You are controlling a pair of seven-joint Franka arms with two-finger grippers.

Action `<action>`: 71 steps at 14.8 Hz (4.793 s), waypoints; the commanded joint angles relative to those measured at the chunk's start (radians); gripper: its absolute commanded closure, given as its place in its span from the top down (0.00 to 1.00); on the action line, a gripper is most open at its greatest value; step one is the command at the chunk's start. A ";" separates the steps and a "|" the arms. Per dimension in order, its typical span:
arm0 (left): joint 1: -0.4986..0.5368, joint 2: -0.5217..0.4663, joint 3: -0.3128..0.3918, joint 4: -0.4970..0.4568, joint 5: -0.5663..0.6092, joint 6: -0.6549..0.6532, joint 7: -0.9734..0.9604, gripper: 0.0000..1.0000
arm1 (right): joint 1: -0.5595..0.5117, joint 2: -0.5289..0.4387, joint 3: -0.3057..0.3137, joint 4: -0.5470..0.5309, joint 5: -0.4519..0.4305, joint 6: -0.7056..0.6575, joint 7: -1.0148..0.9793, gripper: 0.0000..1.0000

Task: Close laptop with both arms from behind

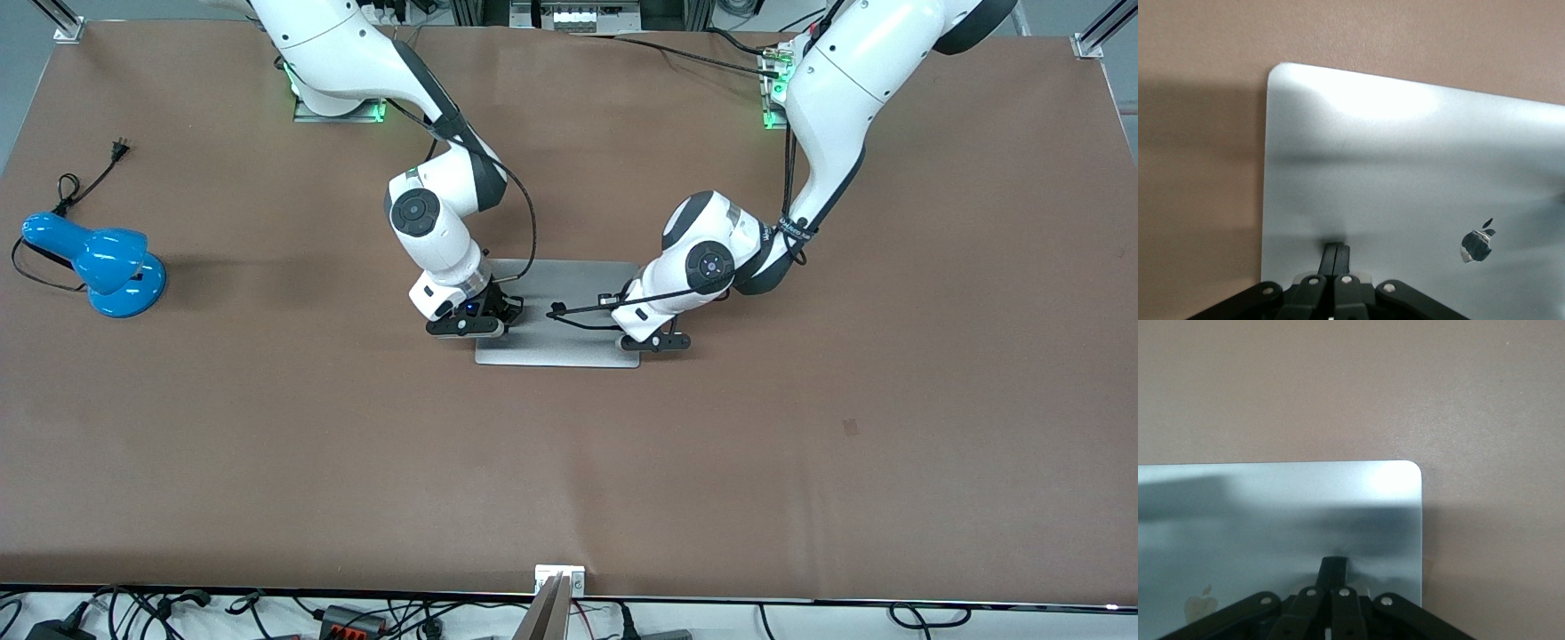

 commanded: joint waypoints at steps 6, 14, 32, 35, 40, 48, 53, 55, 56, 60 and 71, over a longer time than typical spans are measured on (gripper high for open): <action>0.099 -0.244 0.017 -0.019 0.034 -0.258 -0.039 0.01 | -0.009 -0.132 -0.027 0.062 -0.004 -0.319 -0.011 0.00; 0.321 -0.549 0.008 0.016 0.033 -0.666 0.071 0.00 | -0.007 -0.336 -0.125 0.209 -0.137 -0.918 -0.023 0.13; 0.389 -0.679 0.085 0.201 0.036 -1.027 0.137 0.49 | -0.088 -0.494 -0.449 0.571 -0.199 -1.441 -0.448 1.00; 0.389 -0.711 0.120 0.130 0.031 -0.914 0.195 1.00 | -0.242 -0.496 -0.315 0.598 -0.208 -1.434 -0.445 1.00; 0.390 -0.737 0.138 0.109 0.039 -0.900 0.240 1.00 | -0.561 -0.526 -0.012 0.520 -0.226 -1.377 -0.430 1.00; 0.307 -0.778 0.222 0.040 0.153 -0.901 0.452 1.00 | -0.667 -0.640 0.059 0.283 -0.228 -1.191 -0.445 1.00; 0.286 -0.765 0.232 0.071 0.191 -0.909 0.464 1.00 | -0.664 -0.639 0.057 0.289 -0.226 -1.227 -0.443 1.00; 0.292 -0.757 0.231 0.082 0.186 -0.909 0.473 1.00 | -0.666 -0.637 0.054 0.289 -0.222 -1.233 -0.442 1.00; 0.291 -0.761 0.239 0.082 0.186 -0.910 0.473 1.00 | -0.666 -0.635 0.054 0.289 -0.222 -1.229 -0.442 1.00; 0.306 -0.777 0.248 0.068 0.162 -0.907 0.473 1.00 | -0.666 -0.637 0.054 0.289 -0.222 -1.235 -0.442 1.00; 0.332 -0.777 0.254 0.068 0.084 -0.906 0.459 1.00 | -0.664 -0.634 0.051 0.289 -0.219 -1.237 -0.442 1.00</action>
